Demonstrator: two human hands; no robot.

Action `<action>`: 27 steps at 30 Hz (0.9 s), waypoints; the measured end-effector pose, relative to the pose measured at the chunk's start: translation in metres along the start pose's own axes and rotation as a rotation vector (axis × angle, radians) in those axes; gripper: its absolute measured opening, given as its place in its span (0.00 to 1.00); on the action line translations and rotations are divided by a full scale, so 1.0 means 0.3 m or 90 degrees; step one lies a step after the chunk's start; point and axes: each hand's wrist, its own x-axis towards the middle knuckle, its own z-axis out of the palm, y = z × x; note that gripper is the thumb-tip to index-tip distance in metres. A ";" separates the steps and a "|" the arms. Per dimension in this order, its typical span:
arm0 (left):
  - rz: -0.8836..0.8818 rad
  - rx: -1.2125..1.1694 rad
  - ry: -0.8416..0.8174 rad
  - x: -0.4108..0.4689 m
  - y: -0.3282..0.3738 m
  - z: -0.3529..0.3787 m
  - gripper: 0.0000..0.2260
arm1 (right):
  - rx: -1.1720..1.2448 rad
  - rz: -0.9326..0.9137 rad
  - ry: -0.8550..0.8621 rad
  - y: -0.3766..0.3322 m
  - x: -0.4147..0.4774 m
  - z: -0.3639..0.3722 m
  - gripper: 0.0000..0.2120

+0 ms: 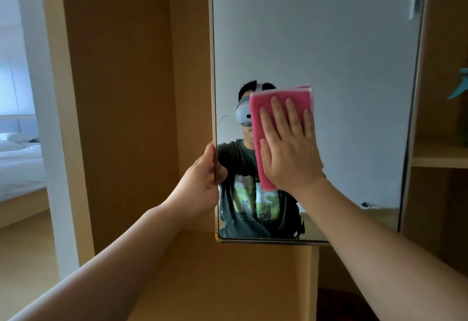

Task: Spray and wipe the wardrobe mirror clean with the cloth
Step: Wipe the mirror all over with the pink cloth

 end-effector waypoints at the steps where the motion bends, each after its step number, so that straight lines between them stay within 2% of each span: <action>1: 0.003 0.001 0.002 0.001 0.000 0.001 0.36 | -0.001 -0.001 -0.006 -0.003 -0.027 0.006 0.27; 11: 0.018 -0.002 0.015 0.007 -0.009 0.006 0.31 | -0.011 -0.041 0.004 -0.001 -0.249 0.066 0.27; 21: 0.024 0.002 0.028 0.010 -0.005 0.013 0.28 | -0.025 -0.096 -0.011 0.080 -0.171 0.035 0.28; 27: 0.004 -0.003 0.026 0.012 0.001 0.015 0.32 | -0.034 -0.085 -0.003 0.150 -0.080 -0.007 0.28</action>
